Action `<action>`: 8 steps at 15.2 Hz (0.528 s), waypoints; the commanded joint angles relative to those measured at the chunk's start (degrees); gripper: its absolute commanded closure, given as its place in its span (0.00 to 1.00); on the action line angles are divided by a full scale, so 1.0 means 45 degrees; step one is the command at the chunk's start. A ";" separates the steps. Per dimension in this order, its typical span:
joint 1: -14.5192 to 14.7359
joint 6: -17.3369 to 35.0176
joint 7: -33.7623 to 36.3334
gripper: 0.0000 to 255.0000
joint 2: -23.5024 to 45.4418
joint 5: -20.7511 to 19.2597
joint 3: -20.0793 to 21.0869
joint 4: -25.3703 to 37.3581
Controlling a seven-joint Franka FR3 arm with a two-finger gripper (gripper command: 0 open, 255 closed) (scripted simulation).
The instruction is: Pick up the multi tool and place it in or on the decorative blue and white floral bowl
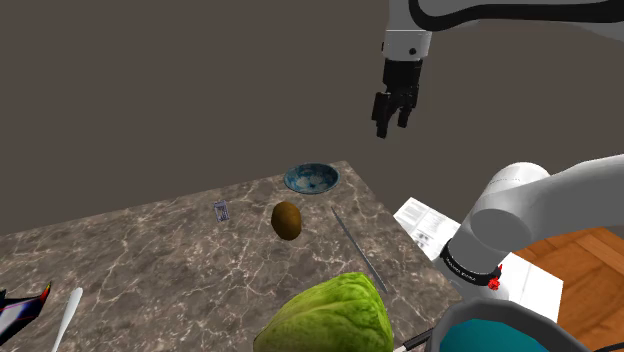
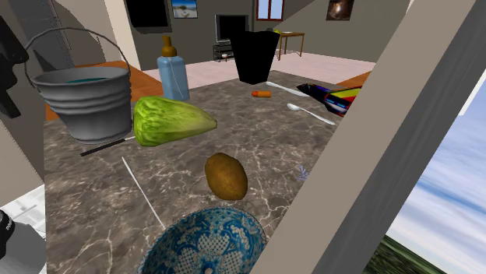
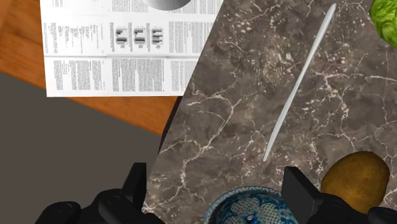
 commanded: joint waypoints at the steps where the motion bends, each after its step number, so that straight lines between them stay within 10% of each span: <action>1: 0.0000 0.0000 0.0000 0.00 0.0000 0.0000 0.0000 0.0000; 8: 0.0379 0.2171 0.1566 0.00 0.2264 0.1276 0.1323 0.0286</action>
